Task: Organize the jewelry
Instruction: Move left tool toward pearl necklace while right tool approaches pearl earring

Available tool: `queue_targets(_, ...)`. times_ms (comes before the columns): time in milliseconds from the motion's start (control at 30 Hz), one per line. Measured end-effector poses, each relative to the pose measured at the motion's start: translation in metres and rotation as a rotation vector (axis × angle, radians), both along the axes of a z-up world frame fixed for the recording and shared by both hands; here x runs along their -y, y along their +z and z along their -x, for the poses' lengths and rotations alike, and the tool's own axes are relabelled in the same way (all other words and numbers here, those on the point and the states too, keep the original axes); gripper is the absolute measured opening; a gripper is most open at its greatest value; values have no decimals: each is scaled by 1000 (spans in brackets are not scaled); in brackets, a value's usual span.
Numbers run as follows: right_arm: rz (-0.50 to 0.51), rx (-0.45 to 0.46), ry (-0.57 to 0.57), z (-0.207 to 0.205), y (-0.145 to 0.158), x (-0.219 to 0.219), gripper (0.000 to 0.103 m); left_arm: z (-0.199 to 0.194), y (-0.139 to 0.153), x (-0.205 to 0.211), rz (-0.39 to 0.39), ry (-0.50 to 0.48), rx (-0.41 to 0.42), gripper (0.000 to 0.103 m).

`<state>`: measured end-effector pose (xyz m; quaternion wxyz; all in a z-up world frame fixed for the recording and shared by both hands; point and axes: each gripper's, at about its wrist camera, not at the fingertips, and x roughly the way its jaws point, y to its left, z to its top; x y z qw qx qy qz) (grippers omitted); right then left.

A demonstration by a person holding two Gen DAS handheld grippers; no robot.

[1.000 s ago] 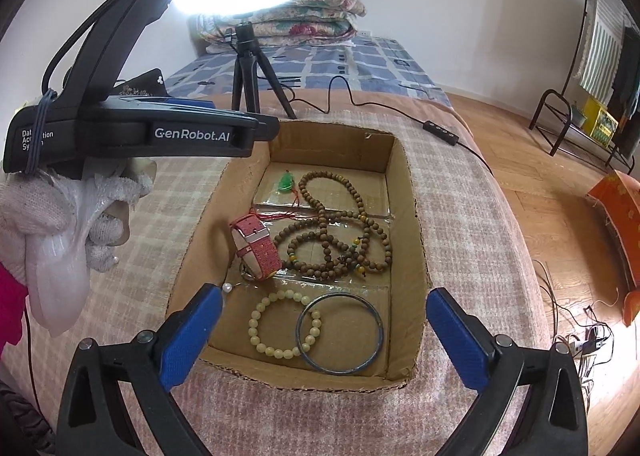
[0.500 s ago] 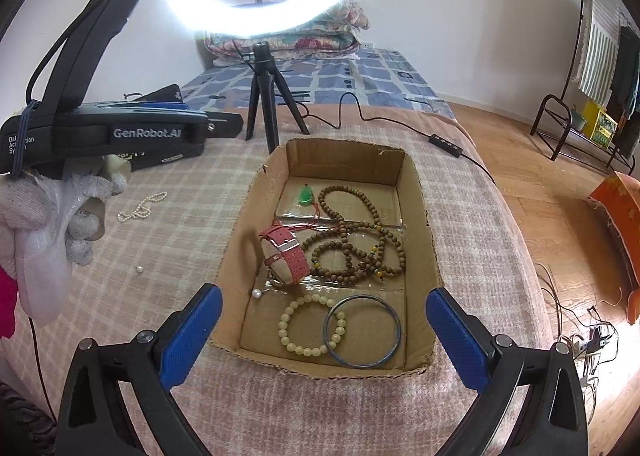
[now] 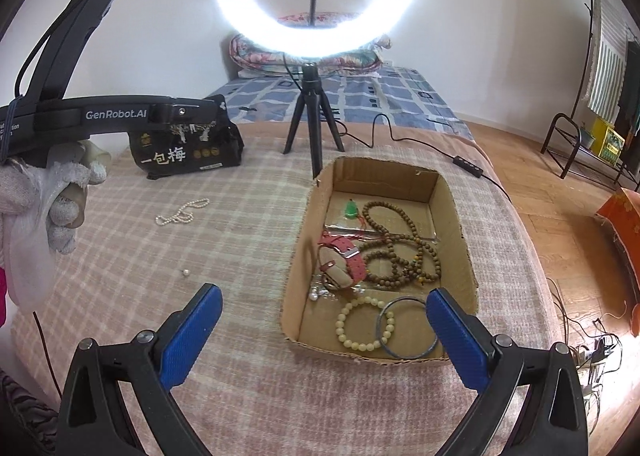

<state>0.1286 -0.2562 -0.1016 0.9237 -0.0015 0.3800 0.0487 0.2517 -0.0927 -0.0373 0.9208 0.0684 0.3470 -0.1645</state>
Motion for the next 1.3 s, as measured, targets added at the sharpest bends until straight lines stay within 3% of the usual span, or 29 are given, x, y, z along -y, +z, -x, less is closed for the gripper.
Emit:
queue_targets(333, -28, 14, 26, 11, 5, -26, 103, 32, 18, -46, 0, 47, 40, 80)
queue_targets(600, -34, 20, 52, 16, 3, -49, 103, 44, 15, -82, -2, 66, 51, 80)
queue_targets(1067, -33, -5, 102, -4, -25, -91, 102, 30, -41, -149, 15, 107, -36, 80)
queue_targets(1300, -4, -51, 164, -23, -46, -117, 98, 13, -73, -160, 25, 95, -88, 80)
